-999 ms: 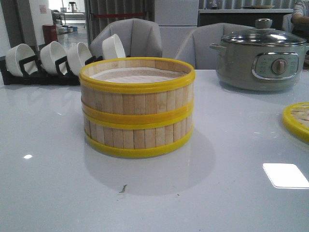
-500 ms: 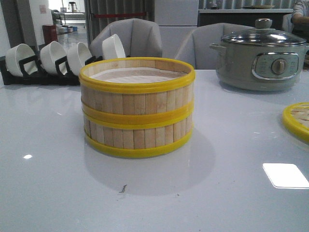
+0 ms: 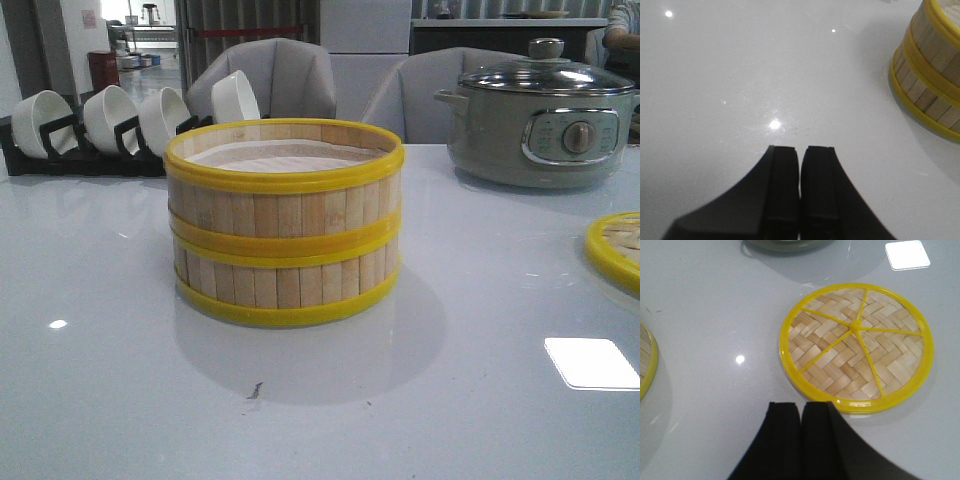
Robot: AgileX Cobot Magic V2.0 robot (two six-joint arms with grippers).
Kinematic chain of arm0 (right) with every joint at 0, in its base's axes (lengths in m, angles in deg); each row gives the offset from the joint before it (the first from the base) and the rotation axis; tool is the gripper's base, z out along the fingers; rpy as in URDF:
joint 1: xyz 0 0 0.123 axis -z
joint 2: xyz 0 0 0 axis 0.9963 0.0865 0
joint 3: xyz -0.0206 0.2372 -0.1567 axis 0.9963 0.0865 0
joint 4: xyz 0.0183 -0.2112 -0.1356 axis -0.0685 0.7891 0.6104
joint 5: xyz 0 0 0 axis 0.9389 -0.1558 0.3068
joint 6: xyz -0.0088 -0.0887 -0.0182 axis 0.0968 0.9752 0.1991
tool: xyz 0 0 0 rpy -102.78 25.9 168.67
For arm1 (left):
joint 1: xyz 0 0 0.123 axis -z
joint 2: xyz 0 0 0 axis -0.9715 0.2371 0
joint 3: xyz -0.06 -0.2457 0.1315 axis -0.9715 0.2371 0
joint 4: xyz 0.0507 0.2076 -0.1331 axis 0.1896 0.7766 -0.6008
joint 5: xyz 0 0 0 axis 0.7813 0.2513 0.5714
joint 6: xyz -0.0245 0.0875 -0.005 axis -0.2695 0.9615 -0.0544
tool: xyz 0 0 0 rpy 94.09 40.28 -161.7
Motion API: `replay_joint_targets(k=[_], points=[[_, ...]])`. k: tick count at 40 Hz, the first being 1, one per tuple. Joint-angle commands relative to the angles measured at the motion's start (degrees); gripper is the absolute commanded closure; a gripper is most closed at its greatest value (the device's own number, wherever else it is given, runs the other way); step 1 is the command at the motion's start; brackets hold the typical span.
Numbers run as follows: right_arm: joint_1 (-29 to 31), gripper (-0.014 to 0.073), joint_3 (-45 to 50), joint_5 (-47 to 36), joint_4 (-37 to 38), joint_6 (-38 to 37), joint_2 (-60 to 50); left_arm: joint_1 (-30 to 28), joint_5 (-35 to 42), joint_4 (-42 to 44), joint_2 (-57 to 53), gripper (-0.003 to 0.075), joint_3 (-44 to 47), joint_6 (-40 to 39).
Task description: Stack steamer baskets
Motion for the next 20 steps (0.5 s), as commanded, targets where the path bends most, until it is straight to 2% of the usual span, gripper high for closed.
replay_joint_targets(k=[1,14,16,20], points=[[-0.19,0.0526,-2.28,-4.2,0.34,0.42,-0.42,0.32,4.54,0.09,-0.16,0.0632,-1.61,-0.49],[-0.19,0.0511,-2.28,-1.28,0.33,0.42,-0.42,0.32,4.54,0.09,-0.04,0.0632,-1.61,-0.49],[-0.19,0.0475,-2.28,-1.33,0.33,0.42,-0.42,0.32,4.54,0.09,-0.04,0.0632,-1.61,-0.49],[-0.19,0.0321,-2.28,-1.27,0.33,0.42,-0.42,0.32,4.54,0.09,-0.04,0.0632,-1.61,-0.49]])
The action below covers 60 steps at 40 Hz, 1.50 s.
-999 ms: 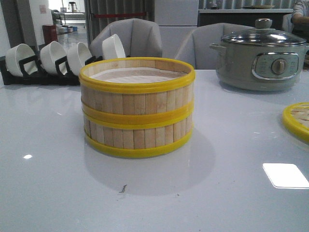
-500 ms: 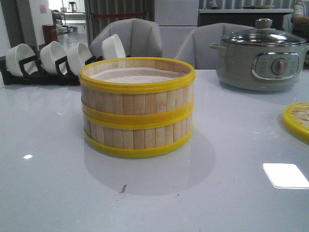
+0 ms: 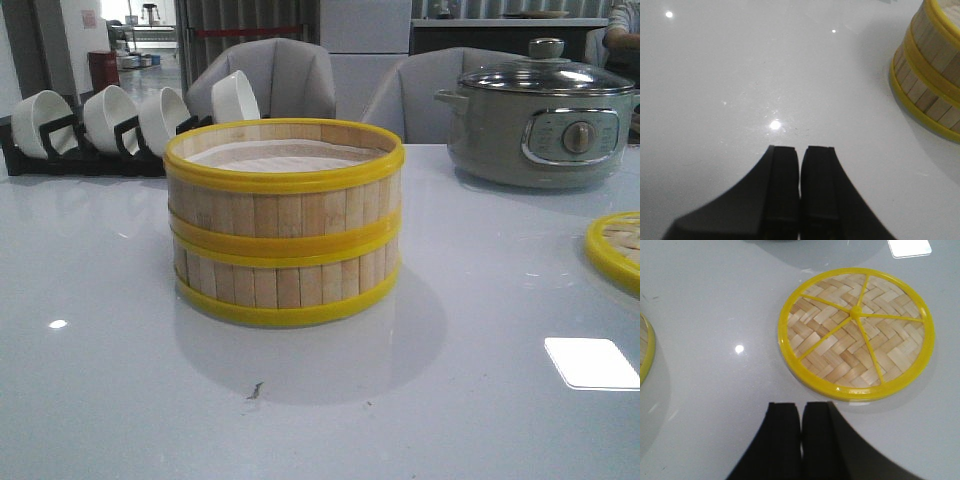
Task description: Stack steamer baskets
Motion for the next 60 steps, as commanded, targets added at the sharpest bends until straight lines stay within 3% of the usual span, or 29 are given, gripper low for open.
replay_joint_targets(k=[1,4,28,36,60], points=[[-0.19,0.0292,-2.28,-3.51,0.33,0.42,-0.42,0.32,4.54,-0.08,-0.04,0.0632,-1.61,-0.39],[-0.19,0.023,-2.28,-3.27,0.33,0.42,-0.42,0.32,4.54,-0.08,-0.04,0.0632,-1.61,-0.39],[-0.11,0.0234,-2.46,-0.49,1.64,0.42,0.8,0.32,4.54,-0.08,-0.04,0.0632,-1.61,-0.39],[0.0,0.0234,-6.11,-0.94,3.91,0.42,10.41,0.32,4.54,-0.08,-0.04,0.0632,-1.61,-0.39],[6.5,0.0234,-29.72,1.61,5.73,0.42,40.47,0.32,4.54,-0.08,-0.04,0.0632,-1.61,-0.39]])
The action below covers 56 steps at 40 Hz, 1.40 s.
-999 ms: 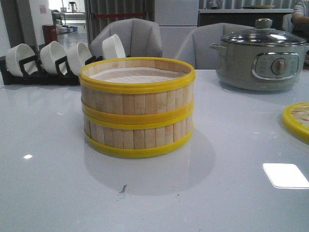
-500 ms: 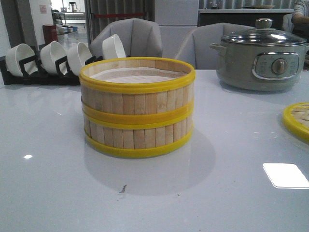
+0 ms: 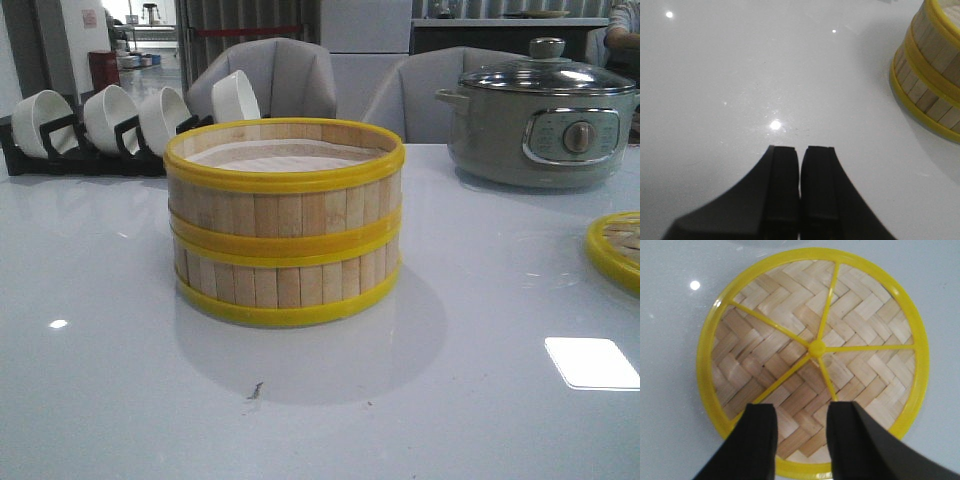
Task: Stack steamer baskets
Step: 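Lower the right gripper and grasp the lid's centre knob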
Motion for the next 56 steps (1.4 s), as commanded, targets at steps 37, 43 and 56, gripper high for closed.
replay_joint_targets(k=[37,43,56], points=[[1.81,0.0234,-11.44,-3.38,1.29,0.42,12.4,0.32,4.42,-0.17,-0.04,0.0632,-1.61,-0.39],[1.81,0.0234,-11.44,-5.7,1.29,0.42,12.39,0.32,4.42,-0.17,-0.04,0.0632,-1.61,-0.39],[1.98,0.0234,-11.44,-6.77,1.29,0.42,12.76,0.32,4.42,-0.17,-0.04,0.0632,-1.61,-0.39]])
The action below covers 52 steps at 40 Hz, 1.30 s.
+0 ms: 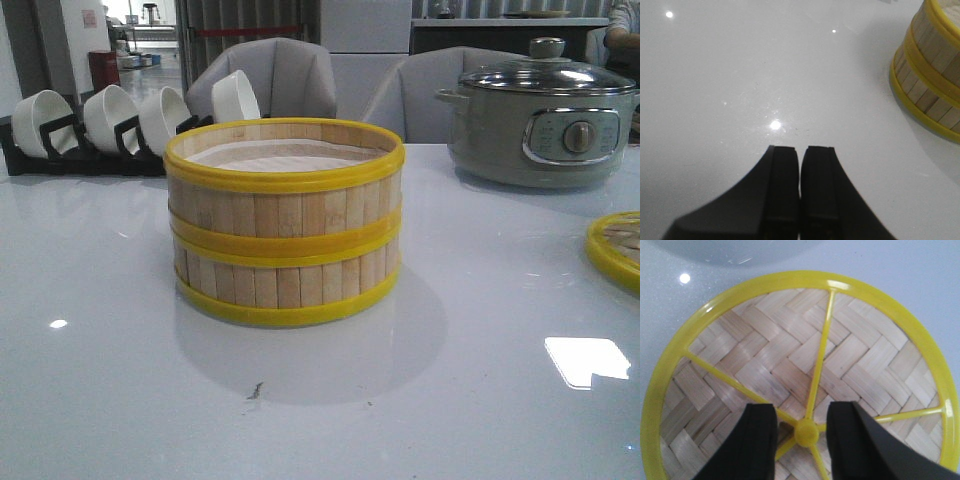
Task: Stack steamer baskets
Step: 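Lower the right gripper and grasp the lid's centre knob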
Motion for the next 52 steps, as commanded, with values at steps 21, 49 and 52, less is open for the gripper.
replay_joint_targets(k=[21,49,52], points=[[0.61,0.0234,-1.96,-2.68,0.91,0.42,-1.37,0.32,4.42,-0.17,-0.04,0.0632,-1.61,-0.39],[0.61,0.0513,-1.96,-1.44,0.85,0.37,0.26,0.32,4.42,-0.17,-0.04,0.0632,-1.61,-0.39],[0.61,0.0566,-1.96,-1.34,0.85,0.37,0.26,0.32,4.42,-0.17,-0.04,0.0632,-1.61,-0.39]])
